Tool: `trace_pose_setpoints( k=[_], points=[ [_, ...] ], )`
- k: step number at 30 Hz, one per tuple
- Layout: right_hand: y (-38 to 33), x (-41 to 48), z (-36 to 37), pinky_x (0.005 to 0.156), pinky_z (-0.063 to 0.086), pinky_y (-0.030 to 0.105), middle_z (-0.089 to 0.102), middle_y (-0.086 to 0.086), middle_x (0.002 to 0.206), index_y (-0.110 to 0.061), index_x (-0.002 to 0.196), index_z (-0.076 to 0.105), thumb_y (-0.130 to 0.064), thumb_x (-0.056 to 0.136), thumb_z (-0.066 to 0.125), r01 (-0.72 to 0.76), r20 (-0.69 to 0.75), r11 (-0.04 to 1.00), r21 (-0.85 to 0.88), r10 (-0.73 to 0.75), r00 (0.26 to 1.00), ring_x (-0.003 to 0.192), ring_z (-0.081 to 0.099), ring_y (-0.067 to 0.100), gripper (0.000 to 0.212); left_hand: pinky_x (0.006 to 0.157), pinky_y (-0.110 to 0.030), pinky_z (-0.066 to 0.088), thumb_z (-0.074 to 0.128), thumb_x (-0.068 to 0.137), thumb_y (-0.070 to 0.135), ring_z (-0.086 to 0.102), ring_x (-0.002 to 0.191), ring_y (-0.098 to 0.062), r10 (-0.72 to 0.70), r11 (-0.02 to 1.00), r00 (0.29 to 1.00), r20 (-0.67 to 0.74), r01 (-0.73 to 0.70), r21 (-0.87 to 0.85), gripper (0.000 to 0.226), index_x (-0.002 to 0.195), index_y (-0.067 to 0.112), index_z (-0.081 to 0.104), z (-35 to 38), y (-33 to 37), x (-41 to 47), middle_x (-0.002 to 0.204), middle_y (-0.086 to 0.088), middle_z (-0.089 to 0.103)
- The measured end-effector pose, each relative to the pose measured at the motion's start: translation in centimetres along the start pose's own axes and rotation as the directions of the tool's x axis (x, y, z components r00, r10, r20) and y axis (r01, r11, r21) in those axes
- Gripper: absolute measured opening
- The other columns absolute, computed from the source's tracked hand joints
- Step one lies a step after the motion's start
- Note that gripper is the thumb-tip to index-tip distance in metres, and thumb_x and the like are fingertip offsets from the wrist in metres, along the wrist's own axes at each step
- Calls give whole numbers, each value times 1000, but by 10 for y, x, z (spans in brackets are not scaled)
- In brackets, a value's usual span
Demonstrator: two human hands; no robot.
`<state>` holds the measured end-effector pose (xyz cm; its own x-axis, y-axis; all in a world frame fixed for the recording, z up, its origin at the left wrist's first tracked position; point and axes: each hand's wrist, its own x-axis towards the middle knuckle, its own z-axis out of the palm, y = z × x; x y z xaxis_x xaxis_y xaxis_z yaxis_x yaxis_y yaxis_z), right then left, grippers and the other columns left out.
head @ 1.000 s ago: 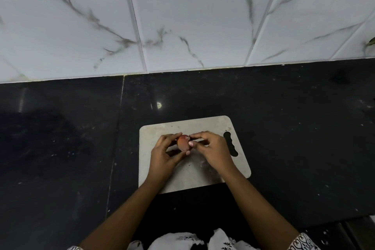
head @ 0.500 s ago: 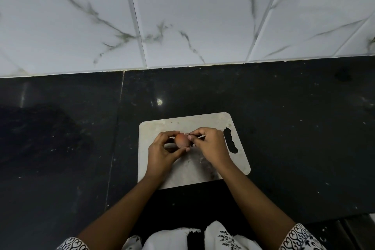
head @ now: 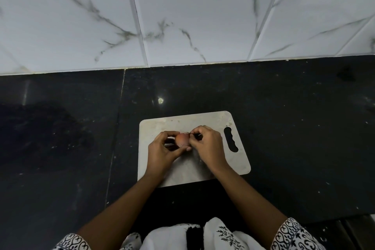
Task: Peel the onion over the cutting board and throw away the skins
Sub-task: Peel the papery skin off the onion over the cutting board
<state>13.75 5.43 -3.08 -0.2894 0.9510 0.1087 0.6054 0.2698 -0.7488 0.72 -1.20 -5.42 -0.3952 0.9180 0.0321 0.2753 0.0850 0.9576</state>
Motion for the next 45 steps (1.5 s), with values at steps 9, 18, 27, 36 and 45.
trace_pose_setpoints(
  k=[9,18,27,36,45],
  points=[
    [1,12,-14,75,55,27,73,6,86,-9,90,74,-14,80,71,-60,144,996,71,50,988,76,66,12,12,75,-18,54,86,61,25,64,90,-6,-3,1000,1000,-13,3,16,50,105,17,64,1,-1,1,103,9,64],
    [-8,13,-6,75,55,32,72,6,88,-9,88,72,-14,79,69,73,95,988,-133,-60,994,79,65,17,11,79,-24,56,85,62,26,65,93,-11,2,1000,1000,-5,-2,-4,50,107,18,63,0,-3,1,106,5,66],
    [-5,15,-5,70,56,33,70,4,79,-9,79,69,-11,76,68,-42,83,998,46,38,996,73,63,15,4,81,-18,53,84,65,14,66,95,-7,-28,989,999,42,34,-146,46,107,20,65,-2,-2,2,108,3,69],
    [8,23,-17,73,60,39,70,2,82,-14,82,66,-14,85,64,-326,84,905,272,315,945,73,70,16,4,79,-30,56,78,63,8,66,104,-23,-149,870,971,189,219,-441,49,109,21,66,-18,-9,12,110,1,71],
    [5,10,-22,77,50,20,69,-1,99,-16,96,67,-8,87,61,24,171,989,-149,2,985,85,64,10,14,81,-27,54,74,66,9,66,104,-24,-136,851,973,186,211,-481,44,108,20,66,-18,-10,14,117,-7,67]
  ],
)
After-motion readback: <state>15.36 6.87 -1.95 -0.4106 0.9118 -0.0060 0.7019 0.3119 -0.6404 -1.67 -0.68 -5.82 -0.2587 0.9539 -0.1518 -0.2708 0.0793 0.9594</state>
